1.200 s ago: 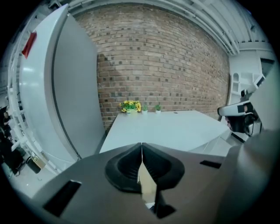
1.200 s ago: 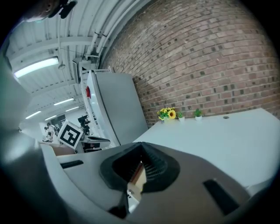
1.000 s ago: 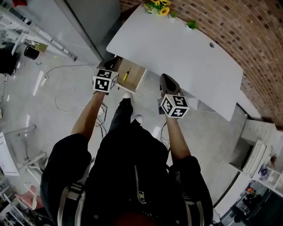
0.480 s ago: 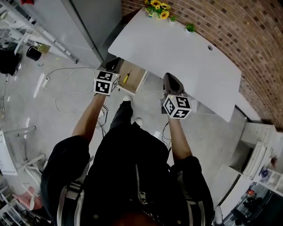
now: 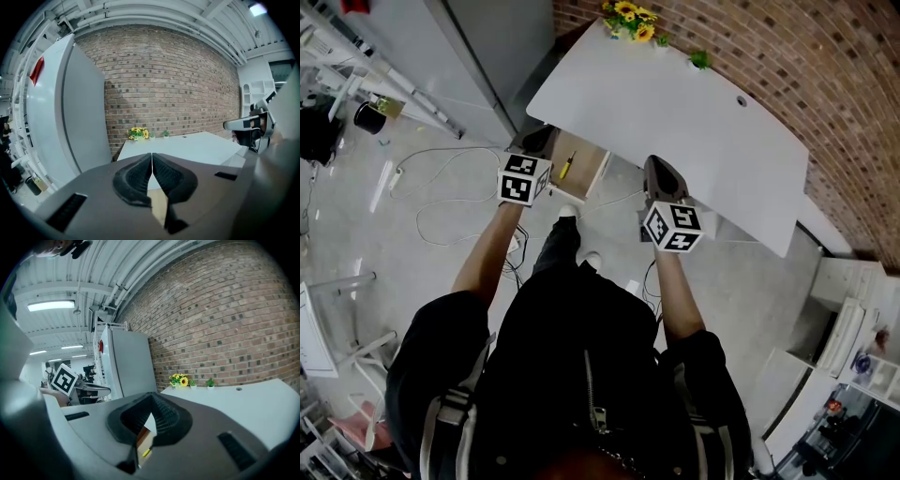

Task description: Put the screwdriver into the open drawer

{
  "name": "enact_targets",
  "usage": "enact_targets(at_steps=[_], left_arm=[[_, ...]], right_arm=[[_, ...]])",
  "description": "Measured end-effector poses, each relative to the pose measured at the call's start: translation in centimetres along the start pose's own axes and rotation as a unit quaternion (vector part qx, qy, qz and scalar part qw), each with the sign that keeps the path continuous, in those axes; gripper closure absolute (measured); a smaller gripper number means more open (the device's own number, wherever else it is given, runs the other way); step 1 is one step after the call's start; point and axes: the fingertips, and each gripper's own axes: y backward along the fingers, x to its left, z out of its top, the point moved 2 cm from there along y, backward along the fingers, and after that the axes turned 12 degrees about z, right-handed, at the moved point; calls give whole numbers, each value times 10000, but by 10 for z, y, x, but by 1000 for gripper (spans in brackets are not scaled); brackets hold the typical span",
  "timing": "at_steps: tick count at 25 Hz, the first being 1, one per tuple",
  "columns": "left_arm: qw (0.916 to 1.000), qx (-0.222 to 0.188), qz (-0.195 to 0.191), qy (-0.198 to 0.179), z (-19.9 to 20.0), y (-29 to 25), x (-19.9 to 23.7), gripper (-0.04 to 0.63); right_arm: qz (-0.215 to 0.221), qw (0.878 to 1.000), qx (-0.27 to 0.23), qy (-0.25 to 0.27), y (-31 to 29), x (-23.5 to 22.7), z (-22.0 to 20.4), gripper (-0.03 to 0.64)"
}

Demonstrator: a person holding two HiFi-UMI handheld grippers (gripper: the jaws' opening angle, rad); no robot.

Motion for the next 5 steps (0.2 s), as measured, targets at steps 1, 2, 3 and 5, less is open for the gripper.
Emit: enact_targets(at_steps=[1, 2, 3, 5], left_arm=[[10000, 0, -9, -7, 0, 1, 0, 569], [10000, -2, -14, -14, 1, 1, 0, 569], [10000, -6, -15, -19, 2, 1, 0, 569], [10000, -17, -12, -26, 3, 1, 1, 569]], right_arm=[[-4, 10000, -13, -13, 0, 0, 1, 618], [-7, 10000, -25, -22, 1, 0, 1, 618], [-7, 10000, -34, -26, 1, 0, 2, 618], [-3, 10000, -46, -28, 1, 1, 3, 618]])
